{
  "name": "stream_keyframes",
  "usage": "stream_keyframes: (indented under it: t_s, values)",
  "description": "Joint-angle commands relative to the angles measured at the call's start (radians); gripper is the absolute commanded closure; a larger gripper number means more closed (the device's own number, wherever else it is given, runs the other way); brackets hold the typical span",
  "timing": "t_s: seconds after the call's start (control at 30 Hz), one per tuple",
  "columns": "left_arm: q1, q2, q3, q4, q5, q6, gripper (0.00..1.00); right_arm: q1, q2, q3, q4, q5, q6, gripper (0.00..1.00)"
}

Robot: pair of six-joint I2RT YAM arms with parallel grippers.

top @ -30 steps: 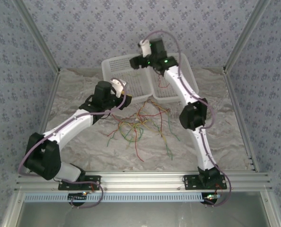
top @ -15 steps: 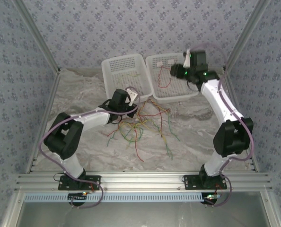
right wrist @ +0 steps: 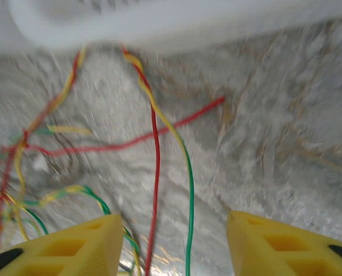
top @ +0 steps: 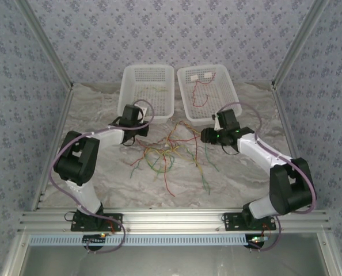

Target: Untangle the cables

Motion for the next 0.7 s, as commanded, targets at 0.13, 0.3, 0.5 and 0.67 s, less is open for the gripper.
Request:
stream_keyframes:
  t_s: [0.13,0.3,0.5,0.67]
  values:
    - [-0.06,-0.11,-0.028,0.027,0.035,-0.009,0.83,0.04,0.147,-0.016,0.148,-0.014,-0.072,0.44]
    - [-0.076,-0.219,-0.086,-0.022,-0.093,-0.036,0.8,0.051,0.232,0.009,0.182,-0.016,-0.099,0.66]
    - [-0.095,-0.451,-0.207,-0.028,-0.069,-0.07,0.65,0.088,0.177,0.008,0.144,-0.031,-0.146,1.0]
    - [-0.124,-0.595,-0.252,-0.056,-0.064,-0.073,0.54,0.136,0.006,0.032,0.066,-0.026,-0.182,1.0]
